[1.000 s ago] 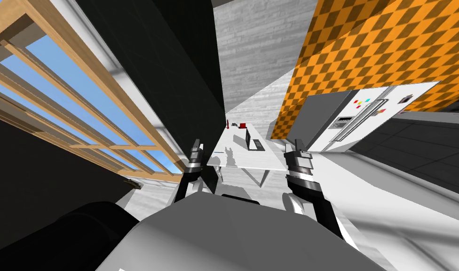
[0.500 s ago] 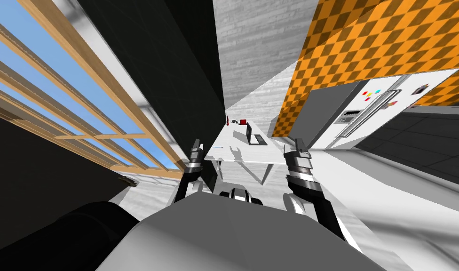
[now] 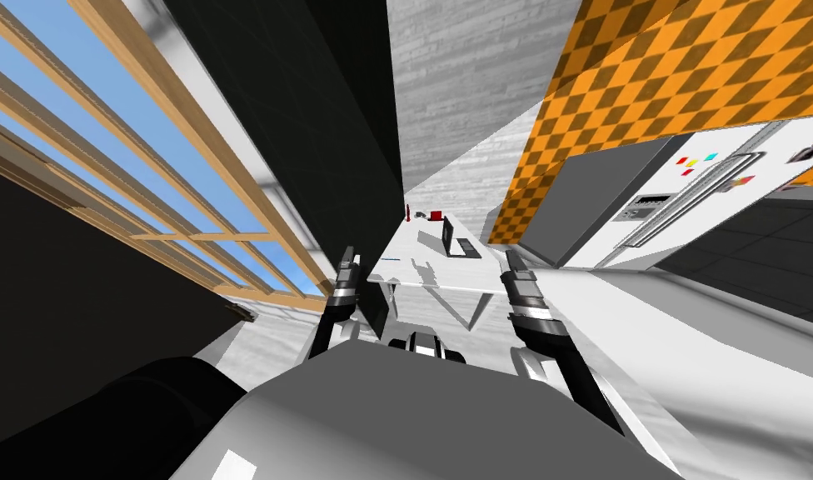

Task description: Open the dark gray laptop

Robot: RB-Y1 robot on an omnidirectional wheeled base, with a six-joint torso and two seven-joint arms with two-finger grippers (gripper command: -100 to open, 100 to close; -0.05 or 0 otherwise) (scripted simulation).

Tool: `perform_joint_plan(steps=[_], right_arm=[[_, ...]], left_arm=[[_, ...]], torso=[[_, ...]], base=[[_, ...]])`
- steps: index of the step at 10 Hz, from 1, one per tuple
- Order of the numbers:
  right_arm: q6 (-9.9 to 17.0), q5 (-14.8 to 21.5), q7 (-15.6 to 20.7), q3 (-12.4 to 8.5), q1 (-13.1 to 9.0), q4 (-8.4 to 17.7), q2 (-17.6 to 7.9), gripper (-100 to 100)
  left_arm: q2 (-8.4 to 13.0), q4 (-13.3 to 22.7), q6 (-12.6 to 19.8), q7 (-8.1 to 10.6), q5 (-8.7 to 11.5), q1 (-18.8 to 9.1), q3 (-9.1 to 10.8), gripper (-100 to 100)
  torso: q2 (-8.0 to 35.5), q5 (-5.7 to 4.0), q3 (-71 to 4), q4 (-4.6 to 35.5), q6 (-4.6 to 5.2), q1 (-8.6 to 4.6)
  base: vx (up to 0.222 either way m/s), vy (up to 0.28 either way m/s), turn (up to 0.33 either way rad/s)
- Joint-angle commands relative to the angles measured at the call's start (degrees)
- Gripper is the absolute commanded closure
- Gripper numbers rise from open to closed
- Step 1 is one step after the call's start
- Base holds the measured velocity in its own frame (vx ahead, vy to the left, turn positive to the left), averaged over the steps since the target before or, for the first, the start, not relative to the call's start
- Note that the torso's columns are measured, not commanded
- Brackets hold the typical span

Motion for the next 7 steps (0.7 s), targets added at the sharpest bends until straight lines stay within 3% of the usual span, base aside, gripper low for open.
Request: perform_joint_plan(steps=[1,7], right_arm=[[1.78,2.34,2.01,-1.8,-0.7,2.21,-3.78,-100],[5.97,9.95,8.62,-5.6,-2.56,8.86,-9.37,-100]], left_arm=[[0.0,0.0,0.0,0.0,0.0,0.0,0.0,0],[0.0,0.0,0.0,0.0,0.0,0.0,0.0,0]], torso=[[0.01,-0.01,0.01,0.01,0.0,-0.05],[0.01,0.0,0.01,0.0,0.01,-0.01]], base=[[0.011,0.049,0.135],[0.02,0.061,0.145]])
